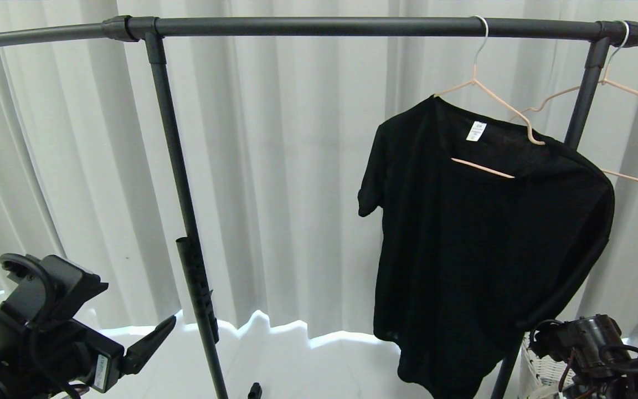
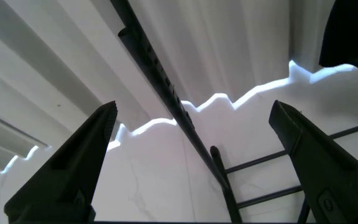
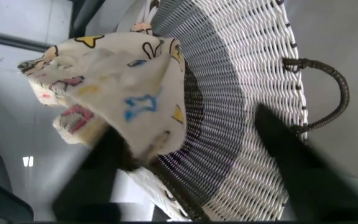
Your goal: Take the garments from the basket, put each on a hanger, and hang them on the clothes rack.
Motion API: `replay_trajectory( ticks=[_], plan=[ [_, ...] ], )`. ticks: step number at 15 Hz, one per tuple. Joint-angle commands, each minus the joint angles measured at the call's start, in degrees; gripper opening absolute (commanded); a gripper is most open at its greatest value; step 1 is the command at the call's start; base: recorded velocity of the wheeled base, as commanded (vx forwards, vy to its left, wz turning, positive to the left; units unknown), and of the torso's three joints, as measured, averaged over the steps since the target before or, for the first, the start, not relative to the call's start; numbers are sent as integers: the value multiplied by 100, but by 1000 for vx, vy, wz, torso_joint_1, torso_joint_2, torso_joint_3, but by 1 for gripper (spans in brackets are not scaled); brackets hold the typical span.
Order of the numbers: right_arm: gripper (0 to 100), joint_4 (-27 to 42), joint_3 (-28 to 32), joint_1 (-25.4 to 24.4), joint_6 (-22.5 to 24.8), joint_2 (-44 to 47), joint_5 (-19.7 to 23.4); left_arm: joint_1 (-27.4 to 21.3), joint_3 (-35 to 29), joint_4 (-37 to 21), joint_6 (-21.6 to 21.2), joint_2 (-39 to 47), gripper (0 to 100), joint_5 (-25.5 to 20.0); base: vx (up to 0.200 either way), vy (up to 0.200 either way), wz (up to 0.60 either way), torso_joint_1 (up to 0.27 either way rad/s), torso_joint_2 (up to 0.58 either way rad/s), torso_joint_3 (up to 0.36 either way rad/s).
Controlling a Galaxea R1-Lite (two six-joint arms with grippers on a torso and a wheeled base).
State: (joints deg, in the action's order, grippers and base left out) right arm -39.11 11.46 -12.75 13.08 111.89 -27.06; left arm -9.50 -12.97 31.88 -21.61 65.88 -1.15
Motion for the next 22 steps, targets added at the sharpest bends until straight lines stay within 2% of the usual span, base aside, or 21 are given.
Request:
replay_trajectory(
  ticks=[1, 3, 7, 8, 11, 13, 14, 15, 17, 19, 22],
  plan=[
    [0, 0, -12, -17, 2, -9, -1, 0, 23, 3, -1, 13, 100, 0, 0, 0, 0, 0, 0, 0],
    [0, 0, -91, -52, 2, -176, -1, 0, 23, 3, -1, 4, 100, 0, 0, 0, 0, 0, 0, 0],
    [0, 0, -794, -500, 2, -800, 8, 9, -21, 3, 26, 22, 100, 0, 0, 0, 0, 0, 0, 0],
    [0, 0, -988, -887, 2, -1151, 26, 9, 14, 3, 43, 22, 100, 0, 0, 0, 0, 0, 0, 0],
    [0, 0, -988, -1836, 19, -1793, 43, 9, 40, 3, 43, 13, 100, 0, 0, 0, 0, 0, 0, 0],
    [0, 26, -812, -2451, 116, -2065, 34, 0, 31, 3, 26, 13, 100, 0, 0, 0, 0, 0, 0, 0],
    [0, 26, -768, -2548, 160, -2101, 34, 0, 23, 3, 26, 13, 100, 0, 0, 0, 0, 0, 0, 0],
    [0, 44, -566, -2821, 406, -2189, 34, 9, 14, 3, 8, 4, 100, 0, 0, 0, 0, 0, 0, 0],
    [0, 44, -197, -2908, 784, -2224, 34, 9, -4, 3, -10, -14, 100, 27, 0, 0, 0, 0, 0, 0],
    [0, 158, 172, -2900, 854, -2224, 34, 9, -48, 3, -10, -14, 100, 27, -200, 0, 0, 2, 5, 2],
    [0, 1318, 1139, -2900, 828, -2417, 43, 0, -118, 3, -10, 30, 100, 27, -200, 0, 0, 6, 4, 2]
  ],
)
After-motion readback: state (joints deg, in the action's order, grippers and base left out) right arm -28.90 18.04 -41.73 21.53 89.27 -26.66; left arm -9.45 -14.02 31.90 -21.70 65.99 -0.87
